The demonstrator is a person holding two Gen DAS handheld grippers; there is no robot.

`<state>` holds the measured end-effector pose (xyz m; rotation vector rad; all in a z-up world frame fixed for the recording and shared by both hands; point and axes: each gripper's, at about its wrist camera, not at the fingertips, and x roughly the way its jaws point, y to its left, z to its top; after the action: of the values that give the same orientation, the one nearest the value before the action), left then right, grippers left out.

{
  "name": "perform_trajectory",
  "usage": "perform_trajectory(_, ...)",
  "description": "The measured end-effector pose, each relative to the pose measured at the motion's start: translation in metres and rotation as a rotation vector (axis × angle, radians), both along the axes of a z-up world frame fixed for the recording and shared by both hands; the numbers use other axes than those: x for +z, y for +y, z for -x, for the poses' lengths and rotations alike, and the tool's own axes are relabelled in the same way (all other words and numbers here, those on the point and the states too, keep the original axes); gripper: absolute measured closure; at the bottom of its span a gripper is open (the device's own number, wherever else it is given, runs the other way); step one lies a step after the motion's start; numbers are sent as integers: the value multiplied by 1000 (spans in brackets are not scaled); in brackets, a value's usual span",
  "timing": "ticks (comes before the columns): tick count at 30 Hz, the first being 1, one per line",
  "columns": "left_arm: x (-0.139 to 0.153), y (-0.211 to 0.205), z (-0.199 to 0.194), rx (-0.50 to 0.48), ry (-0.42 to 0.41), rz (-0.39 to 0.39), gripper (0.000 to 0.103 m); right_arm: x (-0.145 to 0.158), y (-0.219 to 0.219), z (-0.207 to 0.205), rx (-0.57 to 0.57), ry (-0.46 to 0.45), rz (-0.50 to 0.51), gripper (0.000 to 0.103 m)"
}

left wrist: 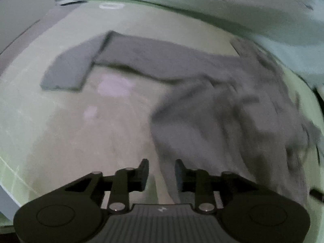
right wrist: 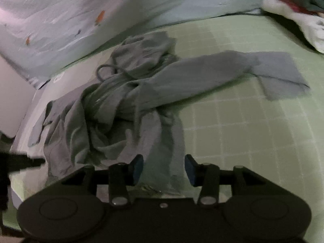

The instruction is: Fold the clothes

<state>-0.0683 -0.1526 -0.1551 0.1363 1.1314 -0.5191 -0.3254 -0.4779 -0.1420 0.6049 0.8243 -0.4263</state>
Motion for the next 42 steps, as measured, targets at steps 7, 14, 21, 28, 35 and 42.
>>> perform_trajectory(7,1,-15,43,-157,-39,61,67,-12,4,23,-52,33,-31,56)
perform_trajectory(14,-12,-47,47,-207,4,93,55,-16,5,39,-70,49,-31,56)
perform_trajectory(21,-29,-69,51,-240,40,20,89,-20,-2,51,-139,46,-58,55)
perform_trajectory(28,52,10,37,-80,62,298,93,-22,-6,47,-205,20,-74,55)
perform_trajectory(35,40,112,-23,375,16,285,92,-28,-5,17,-216,-16,-114,55)
perform_trajectory(42,11,116,-32,326,58,218,91,-32,4,-25,-180,-107,-177,49)
